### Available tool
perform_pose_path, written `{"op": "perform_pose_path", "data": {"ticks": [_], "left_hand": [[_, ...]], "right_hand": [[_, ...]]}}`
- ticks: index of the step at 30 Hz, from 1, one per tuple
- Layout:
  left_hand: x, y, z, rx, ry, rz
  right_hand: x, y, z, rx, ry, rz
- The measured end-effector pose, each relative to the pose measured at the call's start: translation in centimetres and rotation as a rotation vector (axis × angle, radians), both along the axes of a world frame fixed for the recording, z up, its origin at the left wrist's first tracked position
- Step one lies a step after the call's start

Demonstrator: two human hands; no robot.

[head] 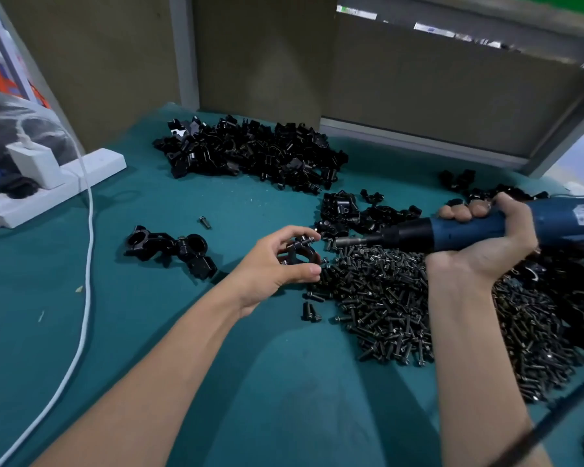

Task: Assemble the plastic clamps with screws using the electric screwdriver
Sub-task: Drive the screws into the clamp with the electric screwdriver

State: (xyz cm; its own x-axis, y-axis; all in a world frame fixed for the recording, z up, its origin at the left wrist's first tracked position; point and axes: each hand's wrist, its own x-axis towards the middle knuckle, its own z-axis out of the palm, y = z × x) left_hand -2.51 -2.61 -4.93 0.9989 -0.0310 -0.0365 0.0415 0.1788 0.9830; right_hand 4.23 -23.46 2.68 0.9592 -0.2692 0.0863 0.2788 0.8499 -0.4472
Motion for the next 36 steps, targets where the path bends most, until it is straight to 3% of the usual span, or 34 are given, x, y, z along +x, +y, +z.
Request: {"op": "perform_pose_path", "data": {"ticks": [5, 13, 23, 36], "left_hand": [[-0.2, -0.1, 0.2, 0.074, -0.021, -0.083], [-0.4, -0.4, 0.1, 0.01, -0.028, -0.141], [-0.8, -1.0, 0.4, 0.171, -0.066, -0.138], [-0.7, -1.0, 0.2, 0.202, -0.044, -0.129]], "right_hand": [[0.2, 0.7, 0.2, -0.035, -0.042, 0.018], [0.0, 1.4, -0.2, -0.014, -0.011, 0.036], [-0.2, 1.2, -0.4, 0.02, -0.003, 0.045], [-0.4, 1.2, -0.5, 0.022, 0.003, 0.047]]}}
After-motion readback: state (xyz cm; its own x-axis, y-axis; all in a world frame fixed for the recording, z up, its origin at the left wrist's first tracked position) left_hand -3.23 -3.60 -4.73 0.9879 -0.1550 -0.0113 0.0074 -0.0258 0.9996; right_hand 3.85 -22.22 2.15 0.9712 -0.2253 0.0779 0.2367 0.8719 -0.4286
